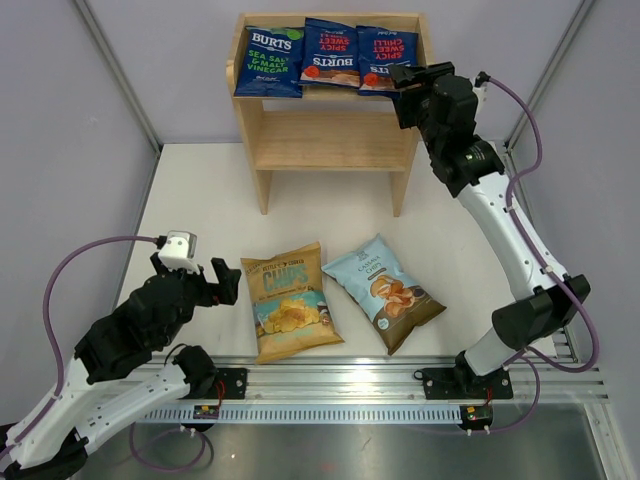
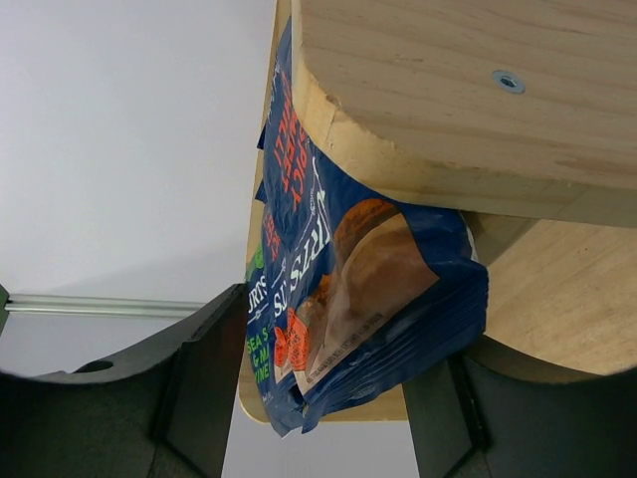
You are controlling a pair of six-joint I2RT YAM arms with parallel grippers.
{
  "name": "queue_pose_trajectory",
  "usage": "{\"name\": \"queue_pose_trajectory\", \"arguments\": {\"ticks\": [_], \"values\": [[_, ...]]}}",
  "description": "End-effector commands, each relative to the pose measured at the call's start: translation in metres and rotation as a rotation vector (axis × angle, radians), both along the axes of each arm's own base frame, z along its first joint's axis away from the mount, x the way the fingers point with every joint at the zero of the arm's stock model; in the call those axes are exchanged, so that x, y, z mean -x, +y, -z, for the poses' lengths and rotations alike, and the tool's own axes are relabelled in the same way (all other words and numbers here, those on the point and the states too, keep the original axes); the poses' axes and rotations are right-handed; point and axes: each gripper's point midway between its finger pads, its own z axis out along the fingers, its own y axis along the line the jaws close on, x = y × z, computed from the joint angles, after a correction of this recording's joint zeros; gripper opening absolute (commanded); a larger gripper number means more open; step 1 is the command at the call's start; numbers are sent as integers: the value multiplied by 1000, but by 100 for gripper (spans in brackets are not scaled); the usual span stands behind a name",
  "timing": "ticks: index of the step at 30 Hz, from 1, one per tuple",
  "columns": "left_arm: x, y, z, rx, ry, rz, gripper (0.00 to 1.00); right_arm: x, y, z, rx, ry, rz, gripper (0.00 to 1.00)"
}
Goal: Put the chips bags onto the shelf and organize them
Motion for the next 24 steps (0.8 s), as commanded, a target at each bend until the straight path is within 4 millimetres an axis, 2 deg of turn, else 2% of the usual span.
{"name": "queue_pose_trajectory", "arguments": {"ticks": [1,7,9,10,13,24], "values": [[-3,5,-13,28,-38,-35,99,7,-6,29,84,84,-16,67],[-3,5,-12,28,-37,-34,99,10,-2,26,81,73,-42,63],[-3,5,-13,28,-37,-34,99,10,-3,29,75,73,-42,56],[-3,4,-12,25,-35,-34,99,11,-2,26,63,60,-44,48],[-3,5,-13,30,-38,-34,99,14,-2,24,38,43,-44,40],[-3,4,-12,29,-38,-32,99,17,-9,12,-82,12,-9,27]]}}
